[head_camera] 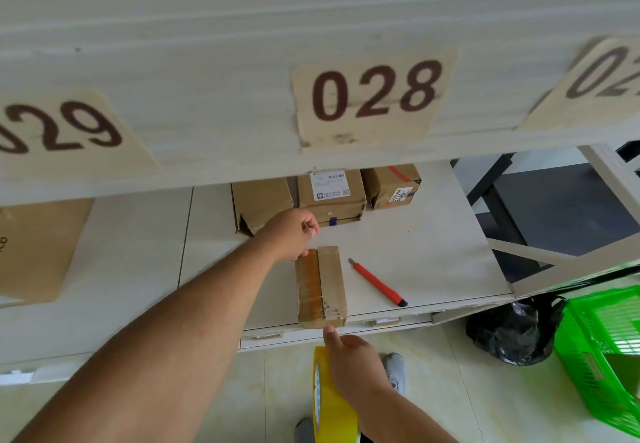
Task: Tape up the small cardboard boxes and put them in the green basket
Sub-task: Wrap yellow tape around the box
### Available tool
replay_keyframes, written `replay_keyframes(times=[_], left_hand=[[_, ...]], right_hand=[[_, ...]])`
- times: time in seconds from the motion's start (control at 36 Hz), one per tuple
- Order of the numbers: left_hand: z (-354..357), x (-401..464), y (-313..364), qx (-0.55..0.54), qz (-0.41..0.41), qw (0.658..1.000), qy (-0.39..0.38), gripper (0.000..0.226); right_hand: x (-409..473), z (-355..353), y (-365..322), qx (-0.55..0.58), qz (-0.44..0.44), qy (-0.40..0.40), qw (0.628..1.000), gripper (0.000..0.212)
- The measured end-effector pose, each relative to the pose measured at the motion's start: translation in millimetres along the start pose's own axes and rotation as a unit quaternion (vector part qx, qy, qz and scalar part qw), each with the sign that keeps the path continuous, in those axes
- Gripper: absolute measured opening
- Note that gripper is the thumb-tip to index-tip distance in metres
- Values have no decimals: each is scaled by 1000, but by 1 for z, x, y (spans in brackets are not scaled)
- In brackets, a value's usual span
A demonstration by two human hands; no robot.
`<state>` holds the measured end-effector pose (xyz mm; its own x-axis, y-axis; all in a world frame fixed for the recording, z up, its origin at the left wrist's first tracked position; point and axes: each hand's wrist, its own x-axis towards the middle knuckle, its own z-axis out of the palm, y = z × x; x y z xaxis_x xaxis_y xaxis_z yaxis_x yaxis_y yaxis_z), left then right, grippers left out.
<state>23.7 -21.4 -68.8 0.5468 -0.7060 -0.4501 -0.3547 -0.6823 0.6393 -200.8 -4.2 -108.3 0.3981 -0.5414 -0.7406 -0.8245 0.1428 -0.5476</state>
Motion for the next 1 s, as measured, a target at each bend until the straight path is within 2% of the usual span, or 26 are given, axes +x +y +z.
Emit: replay_keyframes(times=[0.17, 0.28, 0.47, 0.53, 0.67, 0.72, 0.92, 1.0], left_hand=[[3, 2, -2, 13, 12, 1000, 8, 15], [4, 5, -6, 23, 19, 999, 12, 15], [8, 11, -17, 103, 38, 994, 21, 15], [10, 13, -18, 111, 32, 993, 19, 15], [15, 17, -18, 118, 26, 993, 17, 17], [17, 19, -19, 121, 20, 992, 14, 17], [25, 27, -21, 87, -14, 996, -18, 16], [26, 32, -22, 56, -44, 997, -20, 18]], right_hand=[[2, -2, -2, -70, -24, -9, 997, 56], [2, -1, -2, -38, -1, -4, 999, 57], [1, 2, -2, -94, 16, -22, 995, 47], [1, -1, -6, -147, -12, -36, 988, 43], [11, -1, -7, -256, -60, -61, 963, 55], [14, 0, -5, -274, -51, -71, 958, 59], [22, 1, -6, -217, -30, -63, 974, 57], [25, 0, -5, -204, -27, -48, 977, 45]])
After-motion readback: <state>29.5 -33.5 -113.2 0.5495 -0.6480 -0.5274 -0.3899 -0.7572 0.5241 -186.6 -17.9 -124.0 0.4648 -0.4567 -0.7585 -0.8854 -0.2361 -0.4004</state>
